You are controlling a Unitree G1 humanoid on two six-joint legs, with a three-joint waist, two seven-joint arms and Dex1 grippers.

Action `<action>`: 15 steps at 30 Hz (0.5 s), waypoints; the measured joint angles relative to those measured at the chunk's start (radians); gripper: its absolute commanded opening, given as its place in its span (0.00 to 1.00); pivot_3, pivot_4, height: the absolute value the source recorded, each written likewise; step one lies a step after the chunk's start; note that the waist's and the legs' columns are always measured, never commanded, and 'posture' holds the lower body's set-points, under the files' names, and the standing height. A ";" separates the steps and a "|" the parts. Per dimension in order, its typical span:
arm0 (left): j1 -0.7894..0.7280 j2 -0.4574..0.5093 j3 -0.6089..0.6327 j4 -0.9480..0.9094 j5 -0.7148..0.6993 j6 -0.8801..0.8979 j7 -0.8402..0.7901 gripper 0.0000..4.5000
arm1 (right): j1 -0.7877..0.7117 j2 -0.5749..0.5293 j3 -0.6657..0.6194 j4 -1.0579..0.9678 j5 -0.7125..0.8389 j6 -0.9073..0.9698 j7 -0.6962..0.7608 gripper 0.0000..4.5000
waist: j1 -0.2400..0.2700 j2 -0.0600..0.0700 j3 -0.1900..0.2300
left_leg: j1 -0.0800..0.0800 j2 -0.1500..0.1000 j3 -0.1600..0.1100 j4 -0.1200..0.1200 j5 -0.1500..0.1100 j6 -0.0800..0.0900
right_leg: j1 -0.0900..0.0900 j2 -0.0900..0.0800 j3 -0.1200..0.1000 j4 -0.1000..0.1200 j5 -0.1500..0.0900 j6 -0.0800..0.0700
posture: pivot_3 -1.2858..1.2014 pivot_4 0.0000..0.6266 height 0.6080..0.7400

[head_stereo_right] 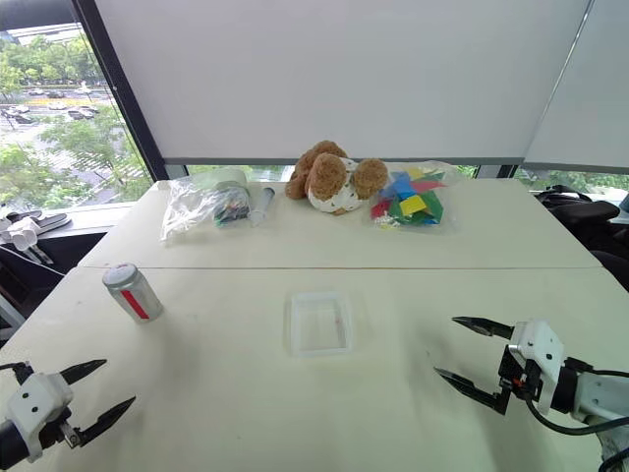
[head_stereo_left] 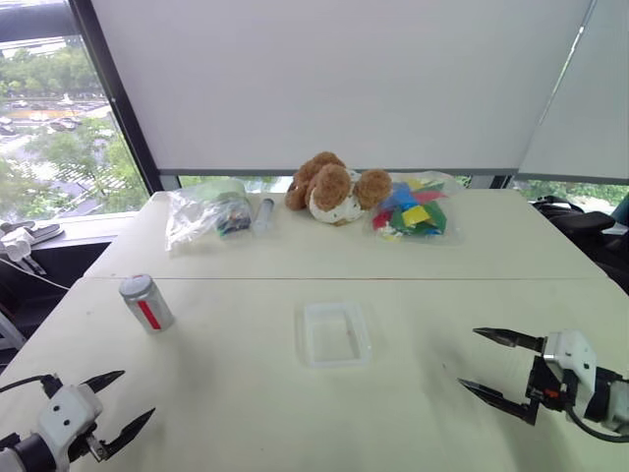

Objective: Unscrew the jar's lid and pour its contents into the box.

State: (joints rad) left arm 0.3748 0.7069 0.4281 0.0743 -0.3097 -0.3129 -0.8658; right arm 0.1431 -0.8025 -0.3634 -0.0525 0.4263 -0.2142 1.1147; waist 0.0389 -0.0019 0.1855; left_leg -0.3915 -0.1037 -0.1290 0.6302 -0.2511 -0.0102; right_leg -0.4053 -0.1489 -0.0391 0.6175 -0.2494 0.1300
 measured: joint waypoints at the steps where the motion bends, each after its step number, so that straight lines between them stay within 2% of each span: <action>1: 0.003 -0.001 0.000 -0.003 0.000 0.001 0.000 0.99 | -0.005 0.000 0.003 0.000 0.000 0.000 0.000 1.00 | 0.000 0.000 0.000 | 0.000 0.000 0.000 0.000 0.000 0.000 | 0.000 0.000 0.000 0.000 0.000 0.000 | 0.52 0.24 1.00; 5: 0.003 -0.026 0.002 -0.037 -0.038 0.039 0.006 0.99 | -0.047 0.012 0.027 0.000 0.006 0.034 -0.013 1.00 | -0.001 0.000 0.000 | 0.000 0.000 0.000 0.000 0.000 0.000 | 0.000 0.000 0.000 0.000 0.000 0.000 | 0.52 0.24 1.00; 9: 0.019 -0.039 0.053 -0.102 -0.155 0.157 0.015 0.99 | -0.111 0.073 0.068 -0.014 0.035 0.073 -0.037 1.00 | -0.002 -0.001 0.000 | 0.000 0.001 0.000 0.001 0.000 0.000 | 0.000 0.001 0.000 0.002 0.000 0.000 | 0.52 0.24 1.00; 12: 0.036 -0.115 0.122 -0.168 -0.231 0.225 0.094 0.99 | -0.181 0.135 0.109 -0.047 0.082 0.091 -0.047 1.00 | -0.009 -0.001 0.000 | 0.001 0.001 0.000 0.001 0.000 0.000 | 0.000 0.001 0.001 0.002 0.000 0.000 | 0.52 0.24 1.00; 15: 0.068 -0.288 0.192 -0.219 -0.247 0.220 0.250 0.99 | -0.281 0.202 0.161 -0.106 0.151 0.154 -0.067 1.00 | -0.027 -0.001 0.000 | 0.001 0.000 0.000 0.001 0.000 0.000 | 0.000 0.000 0.003 0.001 0.000 0.000 | 0.52 0.24 1.00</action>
State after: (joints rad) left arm 0.4433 0.4185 0.6196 -0.1443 -0.5568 -0.0932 -0.6162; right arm -0.1380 -0.6008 -0.2026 -0.1589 0.5772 -0.0606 1.0480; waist 0.0121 -0.0025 0.1854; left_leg -0.3910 -0.1034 -0.1286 0.6308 -0.2511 -0.0101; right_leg -0.4054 -0.1489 -0.0360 0.6182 -0.2489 0.1300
